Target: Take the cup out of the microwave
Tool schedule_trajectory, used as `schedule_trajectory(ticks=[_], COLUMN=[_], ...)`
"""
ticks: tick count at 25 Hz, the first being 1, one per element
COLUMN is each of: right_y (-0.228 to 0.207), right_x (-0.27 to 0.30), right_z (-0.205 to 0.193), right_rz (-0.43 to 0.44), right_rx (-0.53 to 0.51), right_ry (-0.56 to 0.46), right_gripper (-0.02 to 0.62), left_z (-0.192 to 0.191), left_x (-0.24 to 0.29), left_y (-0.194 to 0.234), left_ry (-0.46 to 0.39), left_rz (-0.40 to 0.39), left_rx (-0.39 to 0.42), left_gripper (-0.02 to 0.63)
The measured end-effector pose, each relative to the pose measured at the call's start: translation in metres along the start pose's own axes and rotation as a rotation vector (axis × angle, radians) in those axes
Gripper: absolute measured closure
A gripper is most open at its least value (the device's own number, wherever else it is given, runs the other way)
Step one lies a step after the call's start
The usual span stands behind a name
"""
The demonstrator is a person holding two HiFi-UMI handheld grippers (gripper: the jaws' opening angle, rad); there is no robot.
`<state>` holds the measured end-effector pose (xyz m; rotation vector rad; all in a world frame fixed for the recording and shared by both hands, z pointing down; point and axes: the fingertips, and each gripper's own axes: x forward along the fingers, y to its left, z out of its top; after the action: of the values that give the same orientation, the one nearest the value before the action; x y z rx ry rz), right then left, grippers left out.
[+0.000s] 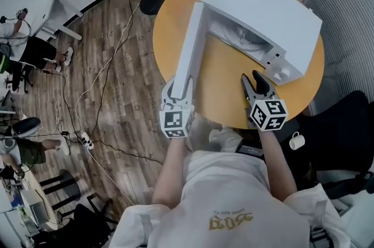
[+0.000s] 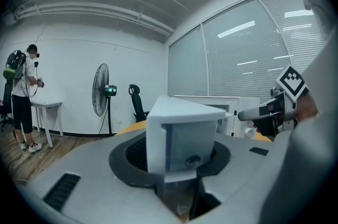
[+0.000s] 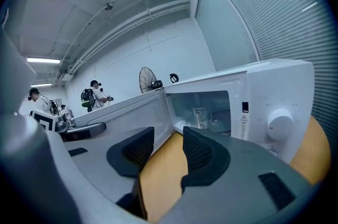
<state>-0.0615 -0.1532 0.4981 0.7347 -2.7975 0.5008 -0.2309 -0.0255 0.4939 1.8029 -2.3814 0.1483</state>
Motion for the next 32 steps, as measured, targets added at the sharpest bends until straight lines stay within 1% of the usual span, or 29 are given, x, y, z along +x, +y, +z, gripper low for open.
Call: schedule_trajectory(ticks=[5,12,16,21,25,32], right_y=[-0.007,-0.018,-0.029,-0.041,-0.051,-0.065], right_x=[0.024,0.048,0.063,0.084,0.095,0.116], right_z=[0.001,-0.001,-0.003,-0.005,-0.007,-0.01], right_rz=[0.037,0.056,0.053,0.049,0.052,0.039], right_rx=[-0.005,0.001,0.013,0.025,0.034,0.088], right_ry=[0.021,0.051,0.06,0.063,0.076,0.071], right_gripper=[0.428,0.428,0.428,0.43,0.43,0.43], left_z=[-0.002,-0.001,-0.003,-0.005,-0.005,-0.005], left_x=[0.0,-0.004,-0.003,-0.003,-0.001,0.001], left_y=[0.0,0.002,0.003,0.006,0.003,0.004], left_ry=[-0.014,-0.007,0.005,0.01,0.023,0.036], left_rz=[0.003,0.004,0.007,0.012,0.014,0.013], left_rx=[-0.019,-0.018,-0.016,-0.056,-0.047,-0.045], left_gripper=[0.437,0.437,0.437,0.433,0.433,0.434])
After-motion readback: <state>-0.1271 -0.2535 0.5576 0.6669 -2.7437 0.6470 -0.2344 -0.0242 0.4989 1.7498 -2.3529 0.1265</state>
